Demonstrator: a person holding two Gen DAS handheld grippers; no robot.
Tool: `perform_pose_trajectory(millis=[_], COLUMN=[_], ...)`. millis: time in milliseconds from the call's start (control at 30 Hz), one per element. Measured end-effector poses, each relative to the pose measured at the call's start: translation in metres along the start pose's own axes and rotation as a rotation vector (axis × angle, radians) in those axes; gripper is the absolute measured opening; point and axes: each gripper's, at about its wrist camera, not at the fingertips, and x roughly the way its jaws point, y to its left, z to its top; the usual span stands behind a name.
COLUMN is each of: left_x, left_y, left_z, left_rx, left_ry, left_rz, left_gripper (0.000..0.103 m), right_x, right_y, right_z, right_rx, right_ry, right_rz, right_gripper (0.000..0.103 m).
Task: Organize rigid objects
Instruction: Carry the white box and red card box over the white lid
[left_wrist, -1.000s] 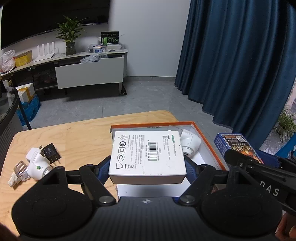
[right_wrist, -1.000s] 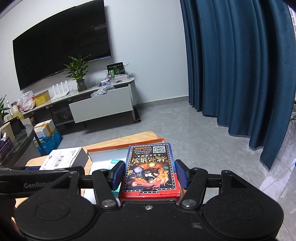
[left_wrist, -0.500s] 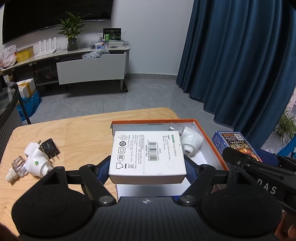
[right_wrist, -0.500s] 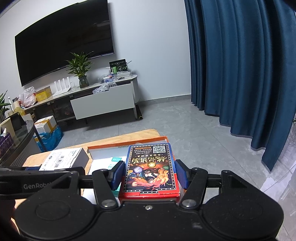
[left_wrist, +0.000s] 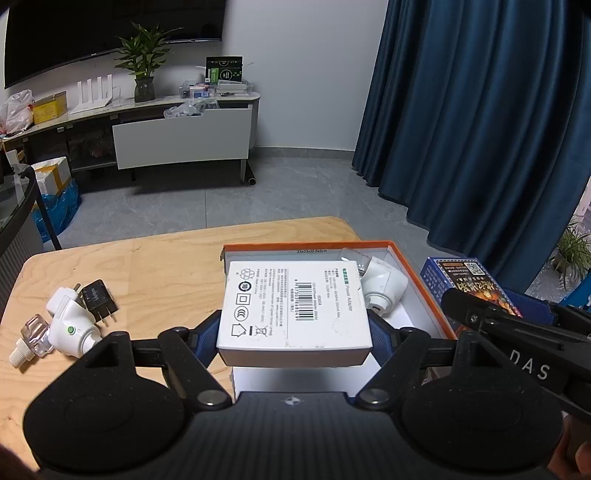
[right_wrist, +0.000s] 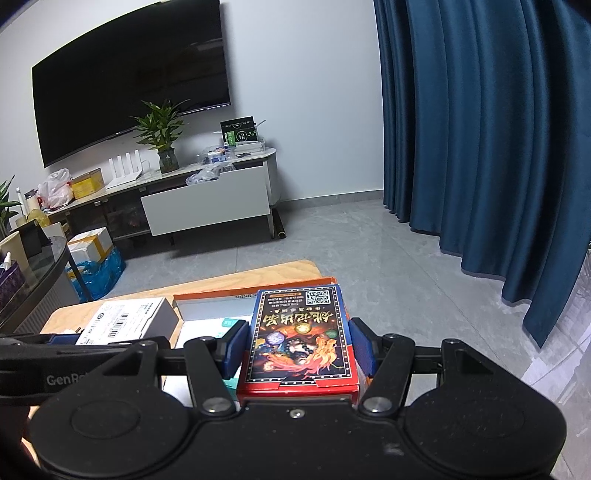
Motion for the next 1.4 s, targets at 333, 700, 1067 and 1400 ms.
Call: perform_pose_trajectory(millis=[333, 700, 1067, 1400], left_x=[0.002, 0.006, 0.011, 0.015], left_y=[-0.001, -0.001, 0.002, 0.005], left_z=[0.004, 0.008, 0.009, 0.012], left_rx=[0.005, 0.008, 0.007, 0.005], left_ry=[-0.008, -0.012, -0.014, -0.007], left_rz=[-0.001, 0.002, 0.003, 0.001], left_gripper=[0.079, 0.079, 0.079, 0.079], right_x=[0.001, 0.006, 0.011, 0.013], right_y=[0.001, 0.0, -0.001, -0.001], right_z=[0.001, 0.006, 0.011, 0.013], right_rx=[-0.006, -0.007, -0.011, -0.011], right_ry=[-0.002, -0.007, -0.008, -0.008], right_rz=[-0.002, -0.005, -0.006, -0.007], right_gripper=[0.071, 0.071, 0.071, 0.071])
